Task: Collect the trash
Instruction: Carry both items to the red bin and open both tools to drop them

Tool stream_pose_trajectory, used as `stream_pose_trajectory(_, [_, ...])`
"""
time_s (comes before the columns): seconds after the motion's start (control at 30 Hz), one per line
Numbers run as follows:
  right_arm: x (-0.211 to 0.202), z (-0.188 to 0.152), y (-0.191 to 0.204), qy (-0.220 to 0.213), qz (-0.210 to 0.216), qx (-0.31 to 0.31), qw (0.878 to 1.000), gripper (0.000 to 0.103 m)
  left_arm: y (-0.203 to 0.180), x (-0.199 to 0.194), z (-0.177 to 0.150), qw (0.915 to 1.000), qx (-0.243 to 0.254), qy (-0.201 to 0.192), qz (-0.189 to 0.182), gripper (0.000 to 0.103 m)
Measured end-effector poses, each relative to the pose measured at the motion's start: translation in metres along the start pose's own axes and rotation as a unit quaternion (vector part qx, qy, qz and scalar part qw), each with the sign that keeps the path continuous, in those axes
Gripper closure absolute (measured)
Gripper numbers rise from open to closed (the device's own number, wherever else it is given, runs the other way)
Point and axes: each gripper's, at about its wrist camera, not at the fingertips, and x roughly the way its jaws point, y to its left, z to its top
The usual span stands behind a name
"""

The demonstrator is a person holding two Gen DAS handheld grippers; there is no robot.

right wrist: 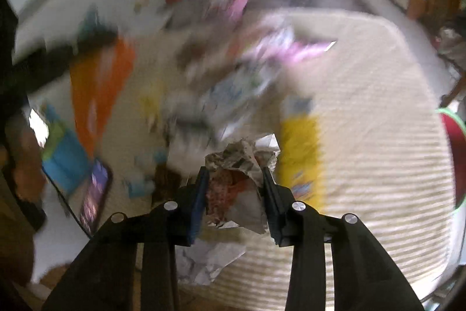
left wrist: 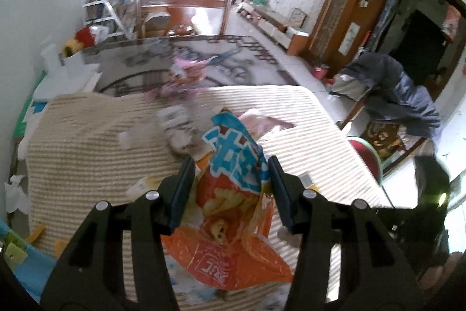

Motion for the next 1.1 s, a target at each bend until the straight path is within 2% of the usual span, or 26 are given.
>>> stream_pose_trajectory(0.13, [-0.041,0.016,-0.051,-0.068,-0.028,0.063,0.995,0.068,-0.04,0.011,0.011,0.9993,0.01,-0.001,-0.035,0.054])
stream_pose_trajectory(0.23, [-0.064,0.021,-0.1,-0.094,-0.053,0.106,0.989,0.067,-0.075,0.024,0.018,0.9981,0.019,0.001,-0.058,0.054])
stream_pose_trajectory(0.4, [-0.091,0.009,-0.188,-0.103,-0.093,0.184,0.973,0.067,-0.148,0.057,0.032,0.9939,0.046,0.008,-0.1,0.053])
stream_pose_trajectory(0.57, [-0.105,-0.017,-0.281,-0.098,-0.109,0.262,0.954,0.067,-0.226,0.109,0.039,0.9874,0.069,0.033,-0.138,0.053])
stream_pose_trajectory(0.67, [-0.11,-0.027,-0.319,-0.094,-0.111,0.287,0.947,0.067,-0.268,0.144,0.039,0.9834,0.081,0.057,-0.152,0.053])
stream_pose_trajectory(0.77, [-0.11,-0.027,-0.342,-0.094,-0.113,0.294,0.945,0.067,-0.301,0.17,0.041,0.9801,0.093,0.07,-0.161,0.053])
stream_pose_trajectory(0.87, [-0.116,-0.029,-0.362,-0.101,-0.116,0.302,0.941,0.06,-0.328,0.192,0.043,0.9754,0.101,0.086,-0.176,0.047])
stream_pose_trajectory(0.9, [-0.118,-0.03,-0.369,-0.105,-0.118,0.308,0.938,0.052,-0.334,0.197,0.043,0.9751,0.103,0.089,-0.175,0.046])
stream_pose_trajectory(0.97, [-0.122,-0.031,-0.378,-0.115,-0.118,0.318,0.934,0.039,-0.345,0.205,0.044,0.9751,0.104,0.093,-0.172,0.03])
stream_pose_trajectory(1.1, [-0.127,-0.029,-0.39,-0.122,-0.121,0.324,0.93,0.033,-0.35,0.205,0.046,0.9759,0.107,0.091,-0.167,0.027])
